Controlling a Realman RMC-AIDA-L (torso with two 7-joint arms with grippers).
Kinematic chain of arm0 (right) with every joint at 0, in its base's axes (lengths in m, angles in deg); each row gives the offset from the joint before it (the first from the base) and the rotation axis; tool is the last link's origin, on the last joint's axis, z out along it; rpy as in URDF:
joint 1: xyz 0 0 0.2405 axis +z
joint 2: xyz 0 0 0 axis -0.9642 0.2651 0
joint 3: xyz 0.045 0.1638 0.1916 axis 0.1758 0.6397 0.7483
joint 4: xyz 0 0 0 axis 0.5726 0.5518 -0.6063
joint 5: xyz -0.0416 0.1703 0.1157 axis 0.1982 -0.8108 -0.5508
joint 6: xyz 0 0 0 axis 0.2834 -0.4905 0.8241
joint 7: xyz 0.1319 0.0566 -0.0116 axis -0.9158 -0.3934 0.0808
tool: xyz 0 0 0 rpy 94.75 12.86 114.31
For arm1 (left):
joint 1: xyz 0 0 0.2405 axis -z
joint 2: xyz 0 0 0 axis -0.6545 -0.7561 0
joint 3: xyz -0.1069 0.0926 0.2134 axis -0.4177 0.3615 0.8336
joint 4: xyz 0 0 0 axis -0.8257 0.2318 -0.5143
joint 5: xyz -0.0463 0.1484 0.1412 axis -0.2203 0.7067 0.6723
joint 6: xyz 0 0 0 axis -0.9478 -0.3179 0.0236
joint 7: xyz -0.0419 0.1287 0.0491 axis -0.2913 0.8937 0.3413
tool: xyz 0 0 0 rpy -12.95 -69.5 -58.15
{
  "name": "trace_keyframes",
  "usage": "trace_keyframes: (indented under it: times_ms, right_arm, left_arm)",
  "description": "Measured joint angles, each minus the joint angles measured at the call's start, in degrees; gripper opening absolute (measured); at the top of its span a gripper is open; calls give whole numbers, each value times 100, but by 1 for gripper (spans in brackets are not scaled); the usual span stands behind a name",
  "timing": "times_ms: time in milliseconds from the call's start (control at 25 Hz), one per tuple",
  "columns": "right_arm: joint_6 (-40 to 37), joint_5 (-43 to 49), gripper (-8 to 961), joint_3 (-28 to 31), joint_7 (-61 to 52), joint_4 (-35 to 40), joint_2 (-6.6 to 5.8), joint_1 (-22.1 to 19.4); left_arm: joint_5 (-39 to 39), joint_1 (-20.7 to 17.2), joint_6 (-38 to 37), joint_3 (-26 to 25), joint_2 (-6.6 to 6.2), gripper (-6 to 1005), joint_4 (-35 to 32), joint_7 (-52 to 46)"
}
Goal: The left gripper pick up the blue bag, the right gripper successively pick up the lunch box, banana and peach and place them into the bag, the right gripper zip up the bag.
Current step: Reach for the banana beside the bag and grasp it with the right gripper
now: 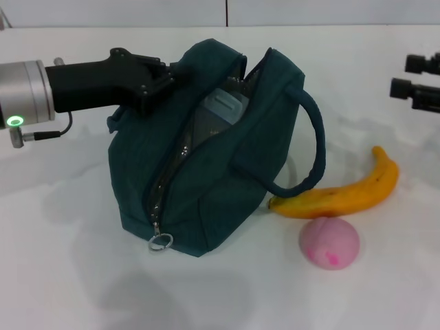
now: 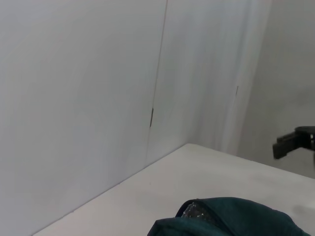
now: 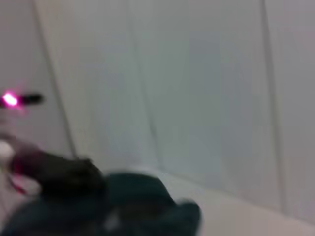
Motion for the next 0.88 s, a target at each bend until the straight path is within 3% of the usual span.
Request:
trace_keyframes:
  times_ms: [80, 160, 360, 560, 880]
  right_arm:
    - [-98, 608, 655, 330, -282, 408, 174, -76]
    - [-408, 1284, 678, 517, -617, 768, 256, -41]
    - [-1362, 2698, 776, 493, -1335, 965, 158, 698]
    - [-1592, 3836, 874, 271, -1407, 1224, 321, 1288]
    - [-1688, 4547, 873, -316, -1476, 1298, 348, 1905]
  left_arm:
    - [3, 10, 1, 4, 1, 51, 0, 3]
    - [0, 23, 38, 7, 6, 51, 17, 58]
    - [-38, 74, 151, 18, 14, 51, 147, 192]
    - [-46, 125, 155, 19, 14, 51, 197, 232]
    - [-61, 146, 158, 20, 11, 52, 202, 235]
